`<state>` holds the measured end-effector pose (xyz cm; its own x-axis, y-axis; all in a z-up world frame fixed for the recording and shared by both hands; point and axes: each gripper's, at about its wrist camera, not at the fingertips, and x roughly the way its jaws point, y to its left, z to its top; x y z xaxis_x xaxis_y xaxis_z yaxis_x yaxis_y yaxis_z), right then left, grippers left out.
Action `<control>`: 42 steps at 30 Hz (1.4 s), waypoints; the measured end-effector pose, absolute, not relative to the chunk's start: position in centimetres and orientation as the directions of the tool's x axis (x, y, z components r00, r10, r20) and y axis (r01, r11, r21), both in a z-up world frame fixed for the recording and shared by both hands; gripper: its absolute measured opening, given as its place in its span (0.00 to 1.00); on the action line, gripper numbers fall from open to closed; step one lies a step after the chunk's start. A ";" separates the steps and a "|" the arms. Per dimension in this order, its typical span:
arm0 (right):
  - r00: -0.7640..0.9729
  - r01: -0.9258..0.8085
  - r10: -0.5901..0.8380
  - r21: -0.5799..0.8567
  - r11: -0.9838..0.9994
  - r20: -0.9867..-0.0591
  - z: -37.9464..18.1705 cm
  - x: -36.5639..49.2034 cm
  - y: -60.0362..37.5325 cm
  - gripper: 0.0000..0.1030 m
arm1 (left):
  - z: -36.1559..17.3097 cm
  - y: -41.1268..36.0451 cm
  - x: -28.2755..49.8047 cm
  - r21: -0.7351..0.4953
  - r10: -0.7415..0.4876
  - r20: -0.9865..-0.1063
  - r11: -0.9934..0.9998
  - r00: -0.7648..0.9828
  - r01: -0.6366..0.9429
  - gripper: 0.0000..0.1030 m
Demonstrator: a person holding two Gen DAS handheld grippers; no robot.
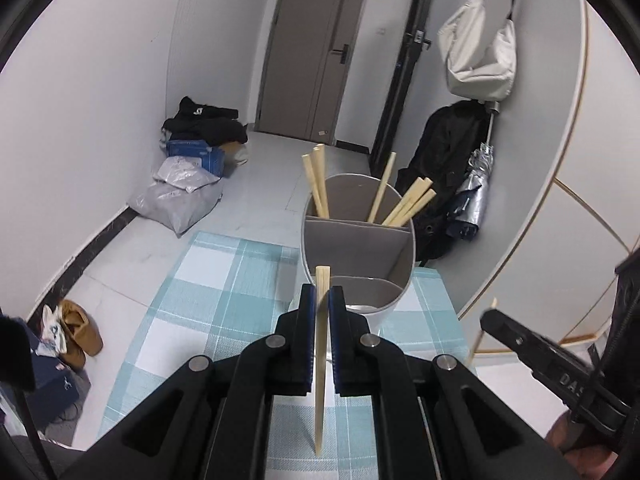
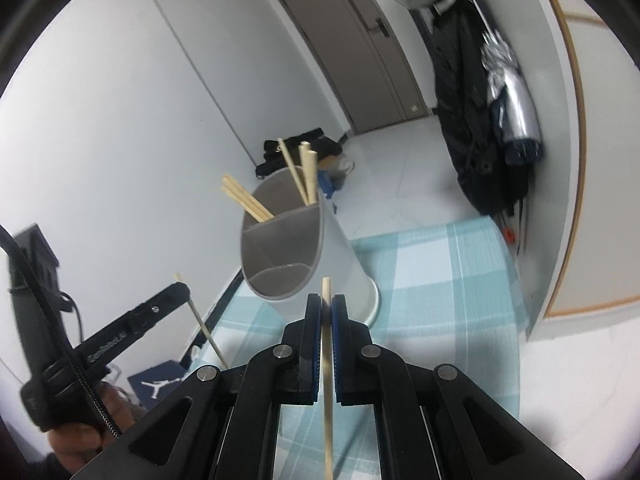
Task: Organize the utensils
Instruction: 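Lift both held chopsticks and carry them above the utensil holder, then lower both chopsticks into the holder and open both grippers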
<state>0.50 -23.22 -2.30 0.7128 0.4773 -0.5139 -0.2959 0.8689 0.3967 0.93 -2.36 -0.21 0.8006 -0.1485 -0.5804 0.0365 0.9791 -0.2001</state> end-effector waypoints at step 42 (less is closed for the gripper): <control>0.832 -0.444 0.503 0.264 0.856 -0.235 13.7 4.3 -20.0 0.04 | 16.1 -1.4 4.8 -0.205 -0.227 -0.402 0.967 0.887 0.154 0.03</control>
